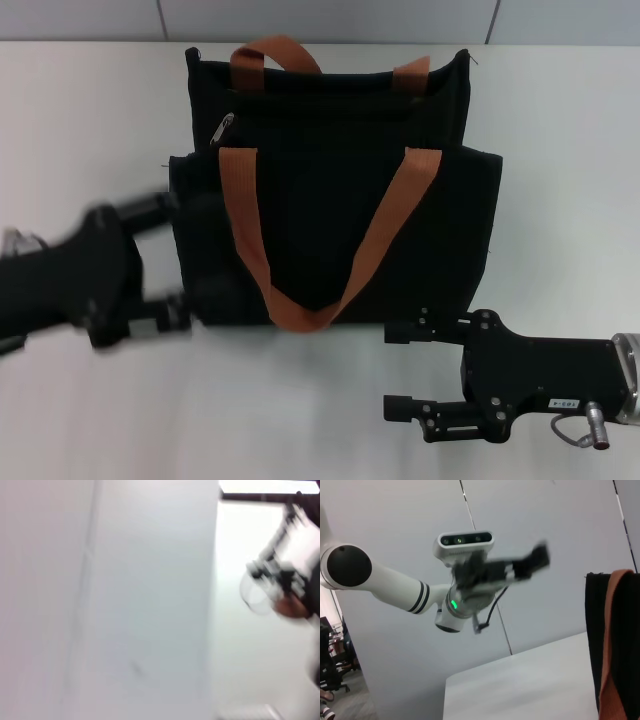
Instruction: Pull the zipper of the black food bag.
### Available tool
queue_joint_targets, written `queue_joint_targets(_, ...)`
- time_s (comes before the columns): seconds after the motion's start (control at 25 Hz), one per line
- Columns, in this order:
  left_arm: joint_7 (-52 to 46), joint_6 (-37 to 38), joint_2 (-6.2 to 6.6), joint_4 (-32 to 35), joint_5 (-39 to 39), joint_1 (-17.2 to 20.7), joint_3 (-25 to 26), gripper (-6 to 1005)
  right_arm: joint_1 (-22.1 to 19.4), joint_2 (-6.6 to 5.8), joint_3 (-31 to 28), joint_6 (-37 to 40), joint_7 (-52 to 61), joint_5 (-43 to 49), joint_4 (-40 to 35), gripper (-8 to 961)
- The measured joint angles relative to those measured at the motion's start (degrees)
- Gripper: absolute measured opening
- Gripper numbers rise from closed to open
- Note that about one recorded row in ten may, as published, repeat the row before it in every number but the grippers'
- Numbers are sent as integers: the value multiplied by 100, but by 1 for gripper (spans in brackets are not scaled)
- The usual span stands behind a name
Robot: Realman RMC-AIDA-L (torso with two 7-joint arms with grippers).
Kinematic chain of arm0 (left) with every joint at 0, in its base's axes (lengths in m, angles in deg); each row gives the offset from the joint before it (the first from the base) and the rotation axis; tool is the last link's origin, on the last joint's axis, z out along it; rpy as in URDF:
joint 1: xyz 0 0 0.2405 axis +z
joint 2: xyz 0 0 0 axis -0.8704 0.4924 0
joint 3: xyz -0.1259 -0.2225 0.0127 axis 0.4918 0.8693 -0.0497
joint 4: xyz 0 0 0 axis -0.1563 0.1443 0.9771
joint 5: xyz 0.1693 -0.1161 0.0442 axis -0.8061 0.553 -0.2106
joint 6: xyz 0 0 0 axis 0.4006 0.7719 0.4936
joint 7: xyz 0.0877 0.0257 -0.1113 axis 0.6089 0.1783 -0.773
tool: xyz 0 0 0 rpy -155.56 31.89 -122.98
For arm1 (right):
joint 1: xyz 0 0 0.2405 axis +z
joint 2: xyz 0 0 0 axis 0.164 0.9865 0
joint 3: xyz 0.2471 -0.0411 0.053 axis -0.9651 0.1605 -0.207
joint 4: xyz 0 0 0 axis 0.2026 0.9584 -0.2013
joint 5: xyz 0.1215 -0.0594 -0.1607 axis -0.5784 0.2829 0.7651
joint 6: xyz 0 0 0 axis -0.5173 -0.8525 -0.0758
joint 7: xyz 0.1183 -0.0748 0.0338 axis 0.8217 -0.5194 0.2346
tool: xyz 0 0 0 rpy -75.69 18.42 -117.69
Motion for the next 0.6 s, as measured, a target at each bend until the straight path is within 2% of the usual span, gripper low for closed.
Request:
queue_joint_targets(0.08,7,-4,-23,-63,282,10,120,774,-6,0,-1,15,0,-5,0,761)
queue_joint_targets(0.12,48,-155,-78,-397,832,-10,849,774,-6,0,0,33,0,-6,0,760)
queue_joint_targets(0.16,48,-155,-78,-397,832,-10,849,773,-6,0,0,33,0,-6,0,760)
queue_joint_targets(0.2,54,-298,-88,-471,873,-23,1125,772,-7,0,0,63,0,-8,0,760)
queue_joint_targets(0.28,61,-726,-94,-531,884,-34,1515,771,-9,0,0,73,0,-9,0,759)
queue_joint_targets(0.32,82,-1271,-62,-533,866,-35,1672,770,-13,0,0,79,0,-10,0,758)
queue_joint_targets(0.36,82,-1271,-62,-533,866,-35,1672,769,-13,0,0,79,0,-10,0,758)
queue_joint_targets(0.48,245,-2052,98,-514,649,-54,1631,767,-15,0,0,87,0,-11,0,757)
queue_joint_targets(0.6,473,-2335,204,-503,278,-100,1621,765,-25,0,0,97,1,-12,0,756)
